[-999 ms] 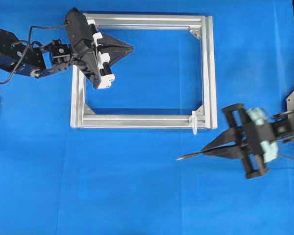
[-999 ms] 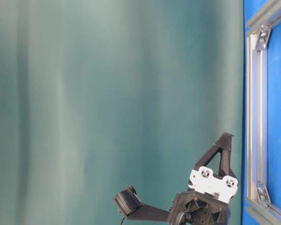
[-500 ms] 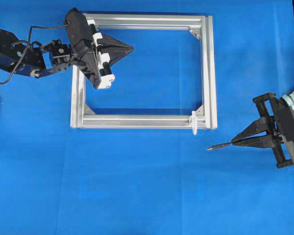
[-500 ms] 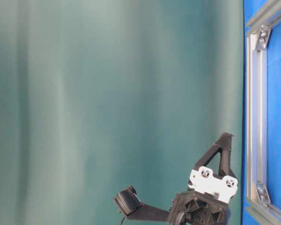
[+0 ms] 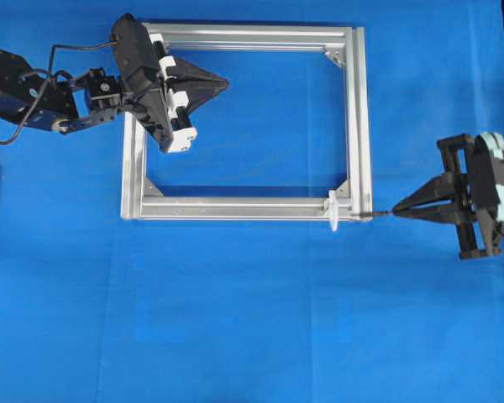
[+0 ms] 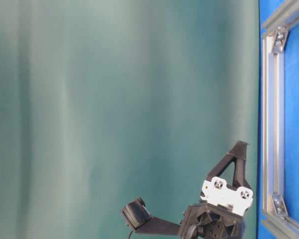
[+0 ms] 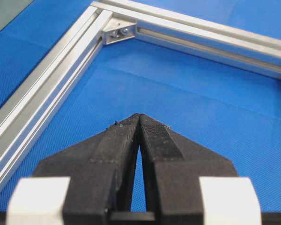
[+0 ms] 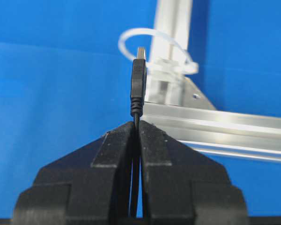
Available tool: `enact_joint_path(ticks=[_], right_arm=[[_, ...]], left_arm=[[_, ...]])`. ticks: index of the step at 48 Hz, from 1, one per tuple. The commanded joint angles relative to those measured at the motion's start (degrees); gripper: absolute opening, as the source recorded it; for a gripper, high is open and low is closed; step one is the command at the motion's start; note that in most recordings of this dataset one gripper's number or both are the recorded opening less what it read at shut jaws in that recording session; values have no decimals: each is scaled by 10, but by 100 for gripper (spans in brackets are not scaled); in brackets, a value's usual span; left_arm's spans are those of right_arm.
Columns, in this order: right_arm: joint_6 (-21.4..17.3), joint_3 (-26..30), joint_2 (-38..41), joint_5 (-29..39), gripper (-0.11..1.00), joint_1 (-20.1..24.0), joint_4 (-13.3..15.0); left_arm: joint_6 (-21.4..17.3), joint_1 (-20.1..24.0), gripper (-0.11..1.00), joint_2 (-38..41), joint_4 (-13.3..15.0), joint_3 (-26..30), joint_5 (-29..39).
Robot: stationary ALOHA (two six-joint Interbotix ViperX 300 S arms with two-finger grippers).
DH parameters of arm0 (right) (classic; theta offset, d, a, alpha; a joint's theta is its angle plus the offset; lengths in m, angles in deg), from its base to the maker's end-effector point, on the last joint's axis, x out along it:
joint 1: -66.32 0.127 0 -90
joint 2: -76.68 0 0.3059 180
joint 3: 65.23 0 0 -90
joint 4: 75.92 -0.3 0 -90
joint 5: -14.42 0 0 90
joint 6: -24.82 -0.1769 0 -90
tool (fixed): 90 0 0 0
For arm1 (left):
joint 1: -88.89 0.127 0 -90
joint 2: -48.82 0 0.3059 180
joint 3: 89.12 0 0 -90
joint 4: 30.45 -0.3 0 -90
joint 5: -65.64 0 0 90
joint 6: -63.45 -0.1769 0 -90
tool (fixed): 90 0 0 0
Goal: Insert the wire through the string loop located on the right side.
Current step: 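Lift the cable and carry it right toward the white zip-tie loop, then push the USB plug leftward through the white zip-tie loop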
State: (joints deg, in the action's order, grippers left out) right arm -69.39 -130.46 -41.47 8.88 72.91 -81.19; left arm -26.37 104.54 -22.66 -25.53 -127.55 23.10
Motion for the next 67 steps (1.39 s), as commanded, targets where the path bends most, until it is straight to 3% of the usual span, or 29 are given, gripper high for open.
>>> enact_joint_path(ticks=[1, 67], right_arm=[[1, 5, 1, -6, -4, -10, 4], [1, -7, 30, -37, -4, -11, 4]], left_arm=[[0, -1, 0, -17, -2, 4, -4], [2, -2, 0, -18, -2, 4, -4]])
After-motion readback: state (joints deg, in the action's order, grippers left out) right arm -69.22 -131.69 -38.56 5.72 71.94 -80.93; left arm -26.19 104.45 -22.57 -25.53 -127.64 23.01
